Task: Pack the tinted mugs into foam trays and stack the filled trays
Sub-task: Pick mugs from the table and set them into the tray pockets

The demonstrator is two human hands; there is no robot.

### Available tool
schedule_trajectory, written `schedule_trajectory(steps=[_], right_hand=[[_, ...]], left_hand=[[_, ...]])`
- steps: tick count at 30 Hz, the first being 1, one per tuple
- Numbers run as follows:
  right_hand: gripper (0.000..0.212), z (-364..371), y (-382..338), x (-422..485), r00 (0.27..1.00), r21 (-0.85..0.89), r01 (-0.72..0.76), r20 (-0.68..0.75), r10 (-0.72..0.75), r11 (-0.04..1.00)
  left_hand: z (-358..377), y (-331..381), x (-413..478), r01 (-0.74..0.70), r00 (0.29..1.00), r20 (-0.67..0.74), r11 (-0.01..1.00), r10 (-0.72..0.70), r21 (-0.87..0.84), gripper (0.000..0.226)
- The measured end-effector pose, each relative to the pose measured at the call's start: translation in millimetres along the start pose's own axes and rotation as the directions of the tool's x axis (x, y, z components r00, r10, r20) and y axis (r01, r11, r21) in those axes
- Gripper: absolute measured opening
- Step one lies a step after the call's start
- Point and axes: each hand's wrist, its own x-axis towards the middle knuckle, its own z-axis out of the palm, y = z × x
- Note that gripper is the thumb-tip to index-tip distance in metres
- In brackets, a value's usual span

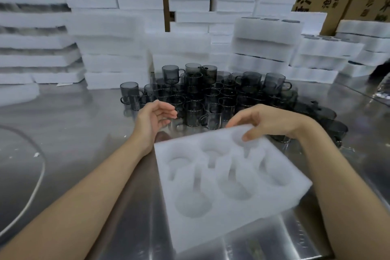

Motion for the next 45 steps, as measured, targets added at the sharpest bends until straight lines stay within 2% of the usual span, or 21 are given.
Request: schedule_trajectory(steps=[4, 8, 9, 12, 14, 18, 21, 24, 28, 30, 32, 36, 39, 42, 45], right_hand=[[0.025, 7.1, 9.3, 13.5, 0.962, -0.015, 0.088, -0.258, -0.089, 0.996], [0.027, 9.5, 13.4, 18.6, 0.908, -0.115, 0.078, -0.403, -0.118, 0.99], [0.027, 9.9, 13.0, 18.8, 0.893, -0.11, 0.069, -0.436, -0.111, 0.991], [0.038, 12.6, 6.8, 19.1, 0.849, 0.041, 0.093, -0.526, -0.057, 0.995], [0.041, 15.7, 3.7, 19.7, 0.852, 0.059, 0.068, -0.523, -0.027, 0.996], [0.043, 26.6, 3.6, 21.3, 0.917, 0.034, 0.01, -0.398, 0.004, 0.999], [0.056, 30.3, 5.1, 22.2, 0.946, 0.021, 0.009, -0.324, -0.001, 1.0], [0.051, 29.6, 2.3, 21.5, 0.927, -0.06, 0.051, -0.369, -0.07, 0.997], [0.038, 24.3, -2.2, 15.8, 0.845, -0.098, 0.177, -0.495, -0.203, 0.979], [0.028, 17.9, -4.5, 10.7, 0.766, -0.123, 0.247, -0.582, -0.271, 0.961], [0.029, 11.8, -7.8, 5.8, 0.678, -0.101, 0.329, -0.667, -0.309, 0.939], [0.03, 9.2, -15.1, 2.8, 0.52, -0.121, 0.477, -0.76, -0.39, 0.871], [0.023, 10.5, -20.0, 2.9, 0.435, -0.197, 0.489, -0.789, -0.433, 0.85], [0.018, 12.9, -22.9, 4.1, 0.399, -0.232, 0.443, -0.814, -0.422, 0.866], [0.018, 16.3, -22.5, 8.1, 0.421, -0.234, 0.388, -0.815, -0.397, 0.891]], left_hand=[[-0.2, 3.5, -2.1, 0.0, 1.0, 0.015, 1.0, 0.001, -0.013, 0.049], [-7.6, 8.3, -3.4, 0.026, 1.0, 0.014, 1.0, -0.026, -0.009, 0.028], [-8.9, 8.6, -3.8, 0.03, 0.999, 0.016, 1.0, -0.03, 0.009, 0.026], [-8.1, 8.6, -5.4, 0.072, 0.996, 0.052, 0.995, -0.075, 0.067, 0.026], [-6.3, 8.7, -6.3, 0.078, 0.99, 0.106, 0.987, -0.093, 0.14, 0.037], [-6.0, 10.1, -6.4, 0.093, 0.982, 0.144, 0.977, -0.122, 0.194, 0.054], [-6.2, 10.5, -5.1, 0.092, 0.987, 0.116, 0.984, -0.111, 0.154, 0.056], [-6.4, 9.7, -3.2, 0.063, 0.994, 0.084, 0.987, -0.076, 0.148, 0.054], [-7.8, 9.6, -0.7, 0.055, 0.996, 0.062, 0.984, -0.066, 0.167, 0.049], [-8.0, 8.5, -1.7, 0.066, 0.996, 0.048, 0.988, -0.073, 0.142, 0.047], [-8.0, 7.9, -1.2, 0.065, 0.997, 0.022, 0.986, -0.069, 0.151, 0.04], [-2.2, 9.0, 4.2, -0.03, 0.986, -0.132, 0.891, 0.101, 0.453, 0.046], [14.1, 4.7, -5.7, -0.062, 0.971, -0.18, 0.893, 0.157, 0.445, 0.05], [28.1, -3.9, -17.2, -0.093, 0.974, -0.151, 0.911, 0.166, 0.401, 0.038], [34.9, -4.8, -22.8, -0.058, 0.991, -0.094, 0.938, 0.096, 0.343, 0.025]])
